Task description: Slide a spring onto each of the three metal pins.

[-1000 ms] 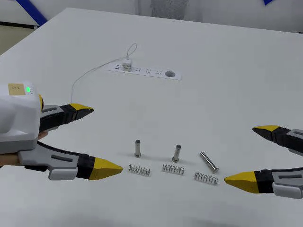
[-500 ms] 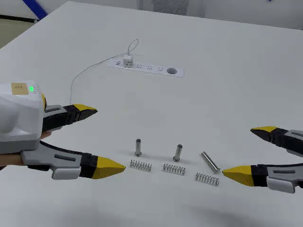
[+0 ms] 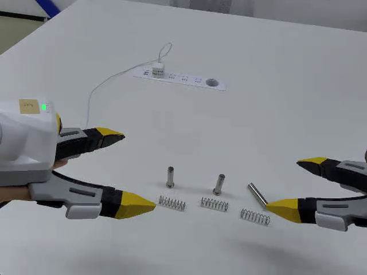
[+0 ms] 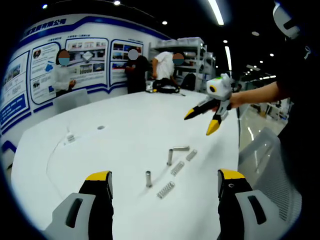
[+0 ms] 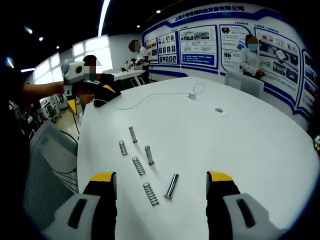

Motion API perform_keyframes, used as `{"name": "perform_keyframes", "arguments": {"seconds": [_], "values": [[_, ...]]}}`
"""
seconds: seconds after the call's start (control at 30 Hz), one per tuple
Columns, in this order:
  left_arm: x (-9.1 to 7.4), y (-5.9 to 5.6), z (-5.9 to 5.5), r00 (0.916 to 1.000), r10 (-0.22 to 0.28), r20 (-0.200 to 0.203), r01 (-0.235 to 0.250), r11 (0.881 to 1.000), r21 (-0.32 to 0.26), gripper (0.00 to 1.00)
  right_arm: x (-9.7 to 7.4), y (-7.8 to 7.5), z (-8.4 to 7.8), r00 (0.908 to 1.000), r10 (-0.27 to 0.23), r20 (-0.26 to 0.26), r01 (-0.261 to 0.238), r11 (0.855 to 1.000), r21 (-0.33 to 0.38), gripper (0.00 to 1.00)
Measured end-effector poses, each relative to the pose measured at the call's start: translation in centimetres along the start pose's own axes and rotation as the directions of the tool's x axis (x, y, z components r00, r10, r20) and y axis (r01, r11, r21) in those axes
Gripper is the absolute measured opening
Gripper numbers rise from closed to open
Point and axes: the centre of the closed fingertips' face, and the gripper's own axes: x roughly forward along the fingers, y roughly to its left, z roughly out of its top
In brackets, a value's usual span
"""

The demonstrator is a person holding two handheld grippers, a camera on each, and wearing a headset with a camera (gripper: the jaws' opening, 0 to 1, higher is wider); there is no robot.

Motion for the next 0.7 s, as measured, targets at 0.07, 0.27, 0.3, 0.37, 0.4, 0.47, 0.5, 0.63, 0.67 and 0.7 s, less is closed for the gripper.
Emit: {"name": "perform_keyframes", "arguments": {"seconds": [0.07,0.27,0.3,0.37,0.4,0.47,0.5,0.63,0.67,0.7], "values": [[0.0,0.0,-0.1,1.0,0.0,-0.004,0.0,1.0,-0.003,0.88,0.2,0.0,-0.2,1.0,0.003,-0.008,-0.003,1.0,0.001,0.73],[0.1,0.0,-0.2,0.9999,-0.005,-0.011,0.005,1.0,-0.014,0.82,0.8,-0.5,-0.8,0.9996,-0.004,-0.03,0.004,1.0,0.003,0.7],[0.2,0.0,-0.2,0.9999,-0.004,-0.01,0.004,1.0,-0.013,0.82,1.0,-0.6,-0.9,0.9994,-0.007,-0.033,0.007,1.0,0.001,0.69],[0.2,0.0,-0.2,0.9999,-0.004,-0.01,0.003,1.0,-0.011,0.82,1.3,-0.7,-1.1,0.9994,-0.007,-0.035,0.007,1.0,0.002,0.67],[0.2,0.0,-0.2,0.9999,-0.005,-0.011,0.005,1.0,-0.011,0.82,1.5,-0.8,-1.2,0.9992,-0.007,-0.039,0.008,1.0,0.005,0.67],[0.2,0.0,-0.3,0.9999,-0.001,-0.014,0.001,1.0,-0.004,0.83,2.0,-0.8,-1.3,0.999,-0.006,-0.044,0.006,1.0,0.006,0.65],[0.3,0.0,-0.3,0.9999,0.0,-0.013,0.0,1.0,-0.002,0.84,2.2,-0.8,-1.4,0.9989,-0.004,-0.046,0.004,1.0,0.007,0.64],[0.4,-0.1,-0.4,0.9999,-0.003,-0.013,0.003,1.0,-0.003,0.86,3.0,-0.8,-1.6,0.9983,0.001,-0.059,-0.001,1.0,0.008,0.63],[0.5,-0.1,-0.5,0.9999,-0.002,-0.015,0.002,1.0,-0.002,0.86,3.3,-0.8,-1.7,0.9981,0.002,-0.062,-0.002,1.0,0.008,0.62],[0.5,-0.1,-0.5,0.9999,-0.001,-0.015,0.001,1.0,-0.002,0.86,3.4,-0.9,-1.7,0.9979,0.003,-0.065,-0.002,1.0,0.009,0.61]]}}
